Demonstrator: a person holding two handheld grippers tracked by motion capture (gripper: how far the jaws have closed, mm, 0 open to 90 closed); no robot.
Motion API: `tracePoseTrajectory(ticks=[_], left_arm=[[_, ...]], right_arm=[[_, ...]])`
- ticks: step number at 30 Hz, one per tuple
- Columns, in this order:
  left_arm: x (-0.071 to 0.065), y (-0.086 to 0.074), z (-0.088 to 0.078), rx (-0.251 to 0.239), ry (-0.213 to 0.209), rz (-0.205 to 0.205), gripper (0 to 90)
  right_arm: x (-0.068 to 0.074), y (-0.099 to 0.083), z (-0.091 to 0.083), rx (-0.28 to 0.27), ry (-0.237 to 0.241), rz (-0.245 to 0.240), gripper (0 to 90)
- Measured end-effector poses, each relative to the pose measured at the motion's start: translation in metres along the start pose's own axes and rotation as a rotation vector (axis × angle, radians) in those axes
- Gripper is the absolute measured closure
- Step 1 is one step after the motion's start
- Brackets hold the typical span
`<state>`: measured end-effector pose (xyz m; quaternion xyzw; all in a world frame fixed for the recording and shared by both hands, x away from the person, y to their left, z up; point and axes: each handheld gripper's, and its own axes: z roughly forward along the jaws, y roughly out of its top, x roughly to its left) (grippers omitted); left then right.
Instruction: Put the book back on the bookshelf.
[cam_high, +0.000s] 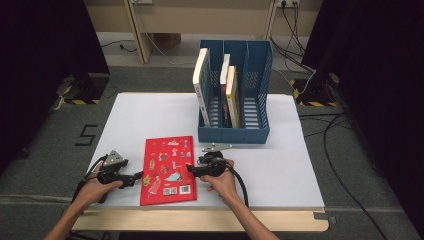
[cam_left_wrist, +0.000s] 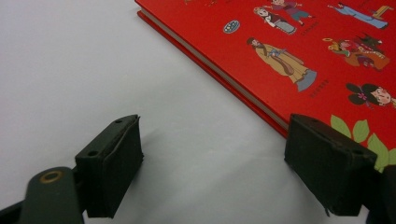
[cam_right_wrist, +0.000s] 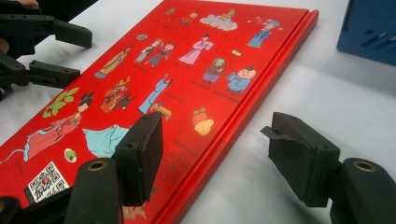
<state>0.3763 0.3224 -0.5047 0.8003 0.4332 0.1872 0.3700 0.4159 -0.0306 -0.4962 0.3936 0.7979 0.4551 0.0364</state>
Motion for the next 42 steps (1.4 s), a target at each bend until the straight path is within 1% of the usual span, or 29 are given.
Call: tracePoseTrajectory(ticks=[5,9,11,13,14,17,18,19,20,21,22,23,24,25,26,30,31,32,34,36,38,39,40,42], left_arm=[[0.000,0.000,0.000,0.000,0.000,0.000,17.8],[0.000,0.000,0.000,0.000,0.000,0.000,17.8],[0.000,0.000,0.000,0.000,0.001,0.001,17.8],[0.000,0.000,0.000,0.001,0.001,0.001,17.7],[0.000,0.000,0.000,0.001,0.002,0.002,17.7],[0.000,0.000,0.000,0.002,0.003,0.002,17.7],[0.000,0.000,0.000,0.002,0.003,0.003,17.7],[0.000,0.000,0.000,0.003,0.003,0.003,17.7],[-0.001,0.000,0.000,0.003,0.005,0.003,17.6],[-0.001,0.000,0.000,0.003,0.008,0.004,17.5],[-0.001,0.000,0.000,0.004,0.008,0.005,17.4],[-0.001,0.000,0.001,0.004,0.004,0.003,17.4],[-0.001,0.000,0.001,0.004,0.004,0.003,17.3],[-0.001,0.000,0.001,0.004,0.005,0.003,17.3],[-0.001,0.000,0.001,0.004,0.004,0.003,17.3],[-0.001,0.000,0.001,0.004,0.003,0.003,17.3],[-0.001,0.000,0.001,0.004,0.003,0.003,17.3],[-0.001,0.000,0.001,0.004,0.002,0.002,17.3],[-0.001,0.000,0.001,0.004,0.002,0.002,17.3],[-0.001,0.000,0.001,0.004,0.001,0.002,17.4],[-0.001,0.000,0.001,0.005,0.001,0.001,17.4],[0.000,0.000,0.001,0.005,0.000,0.001,17.4],[0.000,0.000,0.001,0.004,-0.001,0.001,17.4],[0.000,0.000,0.001,0.004,-0.001,0.000,17.4]], right_arm=[[0.001,0.001,0.008,0.011,0.020,0.028,36.6],[0.004,0.001,0.011,0.014,0.019,0.030,35.5],[0.004,0.001,0.012,0.010,0.036,0.042,34.0],[0.004,0.000,0.014,0.003,0.052,0.065,33.4],[0.005,0.000,0.014,0.000,0.052,0.081,33.3],[0.005,-0.001,0.014,-0.012,0.053,0.105,33.4],[0.005,-0.001,0.015,-0.023,0.054,0.133,33.2],[0.005,-0.002,0.015,-0.039,0.055,0.177,32.9],[0.006,-0.003,0.015,-0.053,0.049,0.197,32.8],[0.008,-0.004,0.015,-0.054,0.037,0.199,32.2],[0.010,-0.004,0.016,-0.065,0.030,0.223,32.1],[0.010,-0.005,0.016,-0.083,0.028,0.254,32.0],[0.010,-0.007,0.016,-0.099,0.036,0.296,32.1],[0.009,-0.007,0.016,-0.110,0.044,0.328,32.2],[0.008,-0.008,0.015,-0.118,0.051,0.347,32.2],[0.005,-0.010,0.015,-0.140,0.068,0.387,33.9],[0.005,-0.010,0.014,-0.140,0.080,0.416,35.3],[0.004,-0.011,0.013,-0.136,0.087,0.426,35.5],[0.006,-0.012,0.012,-0.126,0.093,0.421,35.7],[0.006,-0.012,0.011,-0.115,0.113,0.435,36.1],[0.003,-0.012,0.011,-0.108,0.124,0.427,40.3],[0.001,-0.011,0.011,-0.103,0.121,0.406,40.5],[0.000,-0.011,0.011,-0.097,0.131,0.410,41.4],[-0.003,-0.009,0.011,-0.090,0.139,0.396,42.5]])
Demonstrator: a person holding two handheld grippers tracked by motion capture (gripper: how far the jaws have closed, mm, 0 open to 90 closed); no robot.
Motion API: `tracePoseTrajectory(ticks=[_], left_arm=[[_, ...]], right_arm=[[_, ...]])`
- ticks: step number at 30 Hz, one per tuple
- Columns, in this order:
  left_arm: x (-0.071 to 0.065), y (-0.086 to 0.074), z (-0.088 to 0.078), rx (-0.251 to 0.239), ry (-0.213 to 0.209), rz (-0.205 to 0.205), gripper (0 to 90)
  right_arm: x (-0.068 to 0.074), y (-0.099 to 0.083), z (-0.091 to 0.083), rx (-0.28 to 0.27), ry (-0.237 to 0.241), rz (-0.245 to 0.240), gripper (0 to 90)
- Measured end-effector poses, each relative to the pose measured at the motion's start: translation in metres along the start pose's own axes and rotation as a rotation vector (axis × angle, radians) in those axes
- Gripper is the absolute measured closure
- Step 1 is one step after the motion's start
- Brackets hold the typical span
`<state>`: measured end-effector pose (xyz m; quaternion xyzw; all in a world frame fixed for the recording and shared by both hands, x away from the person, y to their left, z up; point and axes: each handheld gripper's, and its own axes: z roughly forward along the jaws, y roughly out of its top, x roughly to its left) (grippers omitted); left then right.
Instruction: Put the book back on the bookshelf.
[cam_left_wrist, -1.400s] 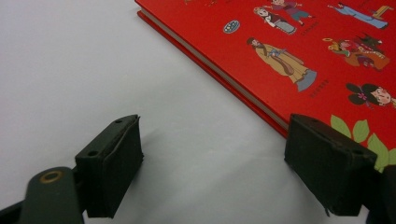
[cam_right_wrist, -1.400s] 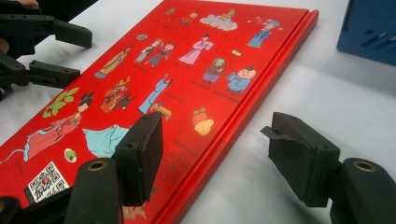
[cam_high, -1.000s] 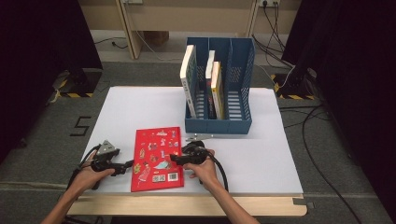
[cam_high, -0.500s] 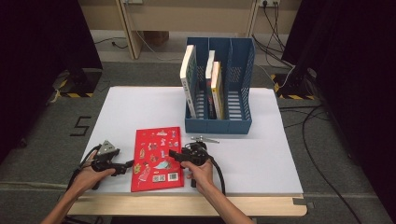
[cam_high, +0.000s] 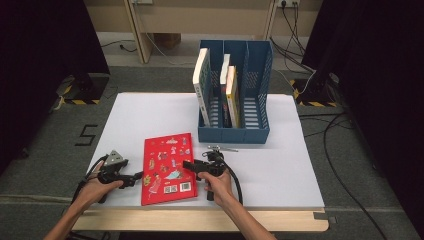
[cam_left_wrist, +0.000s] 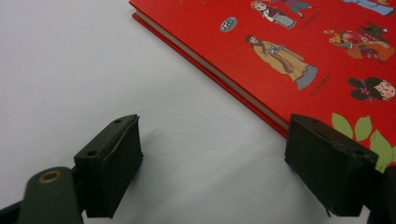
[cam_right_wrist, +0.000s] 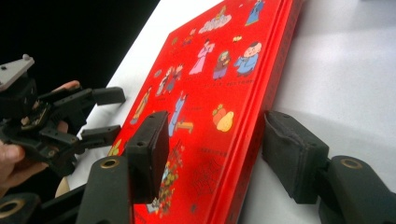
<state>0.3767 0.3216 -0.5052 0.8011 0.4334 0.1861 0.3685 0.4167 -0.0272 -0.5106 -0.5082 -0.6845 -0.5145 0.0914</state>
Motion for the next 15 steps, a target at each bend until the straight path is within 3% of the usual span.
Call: tracePoseTrajectory(ticks=[3,4,5,6,8,15], left_arm=[[0.000,0.000,0.000,0.000,-0.001,-0.001,17.5],[0.000,0.000,0.000,0.000,0.000,0.001,17.4],[0.000,0.000,0.000,0.000,0.000,0.001,17.2],[0.000,0.000,0.000,0.000,0.001,0.002,17.1],[0.000,0.000,0.000,0.000,0.000,0.002,17.3],[0.000,0.000,0.000,0.000,-0.002,0.001,17.1]], right_arm=[[0.000,0.000,-0.001,0.007,0.012,0.012,43.8],[-0.001,0.000,-0.001,0.022,0.035,0.023,51.0],[0.000,-0.004,0.003,0.048,0.119,0.067,58.0],[0.006,-0.008,0.008,0.063,0.169,0.068,58.0],[0.025,-0.011,0.017,0.115,0.127,-0.051,50.1],[0.025,-0.002,0.015,0.151,0.135,-0.152,50.3]])
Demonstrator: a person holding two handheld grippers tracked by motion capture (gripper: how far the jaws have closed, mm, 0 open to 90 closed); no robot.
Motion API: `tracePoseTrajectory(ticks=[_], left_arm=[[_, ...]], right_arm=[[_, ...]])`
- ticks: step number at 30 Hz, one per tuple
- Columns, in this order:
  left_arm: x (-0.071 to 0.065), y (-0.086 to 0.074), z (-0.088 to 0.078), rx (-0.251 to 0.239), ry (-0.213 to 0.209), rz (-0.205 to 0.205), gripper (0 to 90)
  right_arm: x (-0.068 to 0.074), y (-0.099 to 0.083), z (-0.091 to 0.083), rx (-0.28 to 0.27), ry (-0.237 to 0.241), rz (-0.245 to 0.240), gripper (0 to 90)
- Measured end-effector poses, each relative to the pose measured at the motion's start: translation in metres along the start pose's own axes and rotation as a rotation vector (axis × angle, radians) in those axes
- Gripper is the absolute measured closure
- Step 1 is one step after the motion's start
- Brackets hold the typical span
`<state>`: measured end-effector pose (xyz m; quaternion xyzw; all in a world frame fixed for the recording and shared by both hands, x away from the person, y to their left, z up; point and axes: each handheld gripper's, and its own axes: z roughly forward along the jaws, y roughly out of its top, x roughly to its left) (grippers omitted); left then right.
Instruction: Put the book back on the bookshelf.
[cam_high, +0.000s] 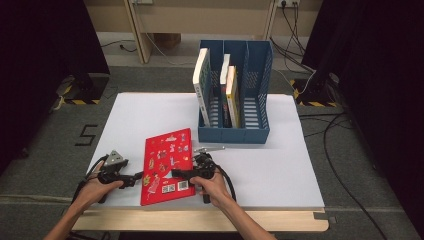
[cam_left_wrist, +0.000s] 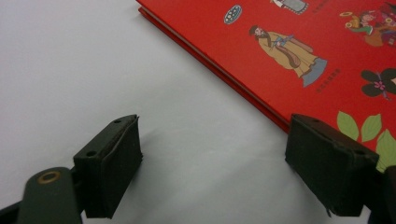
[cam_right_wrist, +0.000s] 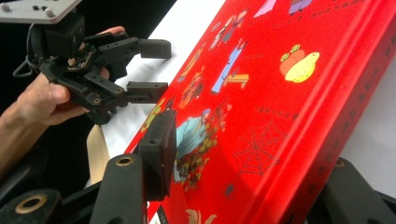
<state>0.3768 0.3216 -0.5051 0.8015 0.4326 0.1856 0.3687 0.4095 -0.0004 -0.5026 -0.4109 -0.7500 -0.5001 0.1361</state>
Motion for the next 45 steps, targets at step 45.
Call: tracePoseTrajectory(ticks=[45], left_arm=[[0.001,0.000,0.000,0.001,-0.019,0.003,13.7]], right_arm=[[0.034,0.012,-0.078,-0.481,-0.028,-0.731,77.4]])
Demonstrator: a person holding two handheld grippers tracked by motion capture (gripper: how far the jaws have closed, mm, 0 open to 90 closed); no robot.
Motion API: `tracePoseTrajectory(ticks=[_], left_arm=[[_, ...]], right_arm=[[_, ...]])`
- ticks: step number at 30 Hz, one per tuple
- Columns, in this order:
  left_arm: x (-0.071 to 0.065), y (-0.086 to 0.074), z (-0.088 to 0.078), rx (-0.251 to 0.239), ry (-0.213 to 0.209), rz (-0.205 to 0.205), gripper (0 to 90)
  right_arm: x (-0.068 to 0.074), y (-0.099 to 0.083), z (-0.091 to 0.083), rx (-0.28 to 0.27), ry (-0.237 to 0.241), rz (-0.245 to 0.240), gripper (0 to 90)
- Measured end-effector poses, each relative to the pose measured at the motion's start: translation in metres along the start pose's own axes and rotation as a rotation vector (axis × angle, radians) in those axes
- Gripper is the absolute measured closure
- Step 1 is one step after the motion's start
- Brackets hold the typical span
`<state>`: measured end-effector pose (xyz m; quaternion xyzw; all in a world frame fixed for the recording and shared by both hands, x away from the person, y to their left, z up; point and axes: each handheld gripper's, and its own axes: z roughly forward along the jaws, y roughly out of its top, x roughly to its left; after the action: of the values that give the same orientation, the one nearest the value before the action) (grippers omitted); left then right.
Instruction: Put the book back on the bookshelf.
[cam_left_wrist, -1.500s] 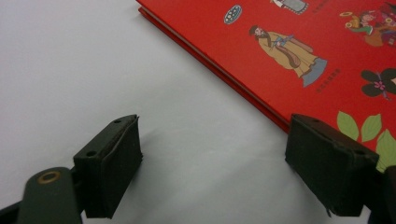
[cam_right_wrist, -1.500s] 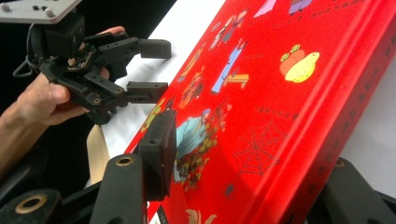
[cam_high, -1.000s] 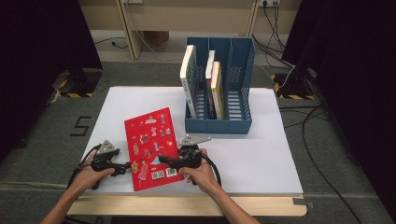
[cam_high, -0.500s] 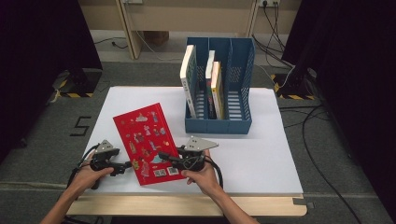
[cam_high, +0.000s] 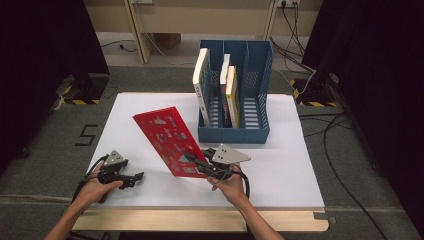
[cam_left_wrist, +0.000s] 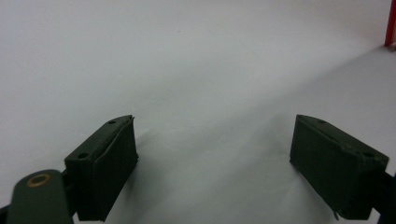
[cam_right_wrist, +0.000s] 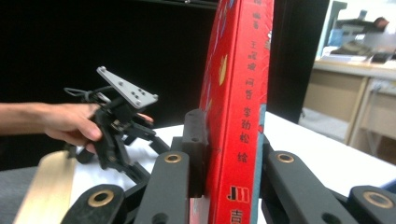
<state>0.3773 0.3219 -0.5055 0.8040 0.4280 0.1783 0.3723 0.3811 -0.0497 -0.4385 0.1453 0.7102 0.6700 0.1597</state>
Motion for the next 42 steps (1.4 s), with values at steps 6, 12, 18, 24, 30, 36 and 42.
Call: tracePoseTrajectory(ticks=[6,12,18,24,30,36,42], left_arm=[[0.000,0.000,0.000,0.001,0.001,0.001,13.7],[0.000,0.000,0.000,0.001,0.001,0.002,13.6],[0.000,0.000,0.000,0.001,0.001,0.003,13.6],[0.000,0.000,0.000,0.001,0.001,0.003,13.6],[0.000,0.000,0.000,0.001,0.002,0.004,13.5],[0.000,0.000,0.000,0.001,0.001,0.004,13.5],[0.000,0.000,0.000,0.002,0.003,0.005,13.5]], right_arm=[[-0.002,-0.006,-0.019,0.019,0.009,-0.034,77.5],[0.012,-0.003,-0.034,0.115,-0.009,-0.022,78.4],[0.015,-0.005,-0.049,0.192,-0.032,-0.014,77.5],[0.015,-0.014,-0.063,0.236,-0.058,0.004,75.3],[0.022,-0.015,-0.065,0.264,-0.064,-0.035,76.4],[0.022,-0.018,-0.066,0.281,-0.081,-0.041,74.9],[0.022,-0.019,-0.065,0.277,-0.100,-0.025,73.6]])
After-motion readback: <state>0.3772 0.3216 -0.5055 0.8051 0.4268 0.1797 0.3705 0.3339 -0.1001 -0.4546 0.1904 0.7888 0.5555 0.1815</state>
